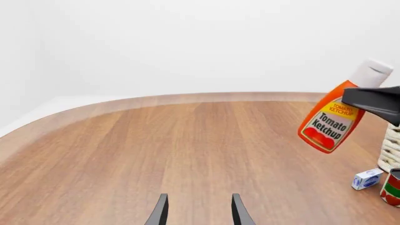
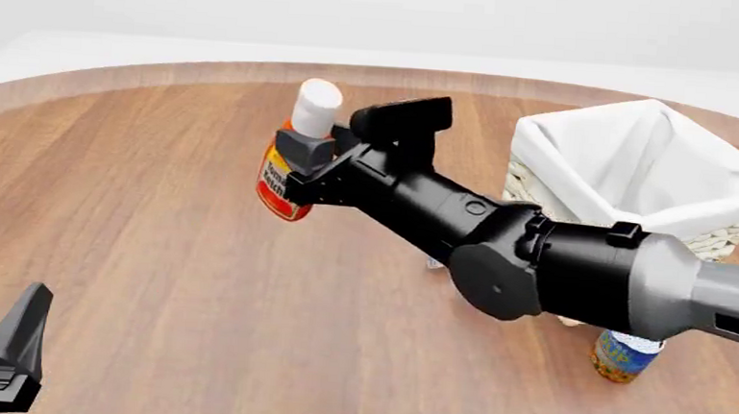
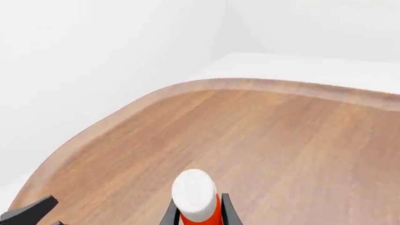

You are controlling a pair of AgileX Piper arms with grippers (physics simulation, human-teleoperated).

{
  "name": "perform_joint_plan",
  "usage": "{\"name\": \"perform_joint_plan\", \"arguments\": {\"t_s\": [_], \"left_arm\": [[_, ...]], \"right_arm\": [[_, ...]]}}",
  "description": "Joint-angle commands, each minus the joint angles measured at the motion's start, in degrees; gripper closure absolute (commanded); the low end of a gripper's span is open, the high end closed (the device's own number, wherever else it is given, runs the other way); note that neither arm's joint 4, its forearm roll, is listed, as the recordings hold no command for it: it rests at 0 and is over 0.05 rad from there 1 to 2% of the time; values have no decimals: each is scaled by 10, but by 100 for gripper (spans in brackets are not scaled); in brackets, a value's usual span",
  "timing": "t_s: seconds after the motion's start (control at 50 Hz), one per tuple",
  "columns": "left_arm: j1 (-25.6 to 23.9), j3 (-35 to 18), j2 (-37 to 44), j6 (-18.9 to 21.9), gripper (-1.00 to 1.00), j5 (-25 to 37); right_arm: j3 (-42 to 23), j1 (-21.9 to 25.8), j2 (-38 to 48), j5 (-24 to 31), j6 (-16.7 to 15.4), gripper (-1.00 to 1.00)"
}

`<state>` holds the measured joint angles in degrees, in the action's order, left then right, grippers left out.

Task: Pick up the ketchup, and put it in the basket.

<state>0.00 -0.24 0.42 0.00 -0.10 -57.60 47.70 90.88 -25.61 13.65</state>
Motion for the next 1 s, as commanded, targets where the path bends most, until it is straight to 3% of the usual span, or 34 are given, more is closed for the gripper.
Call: {"name": "perform_joint_plan", "arguments": {"t_s": [0.02,0.82,1.0], "left_arm": [[0,0,0,0,-100,0],[0,0,0,0,-100,0],[0,0,0,0,-100,0]], "right_arm": [[0,-31,-26,4,5,100],[25,-225,-93,-7,-3,100],[40,-302,-118,-8,8,100]]}}
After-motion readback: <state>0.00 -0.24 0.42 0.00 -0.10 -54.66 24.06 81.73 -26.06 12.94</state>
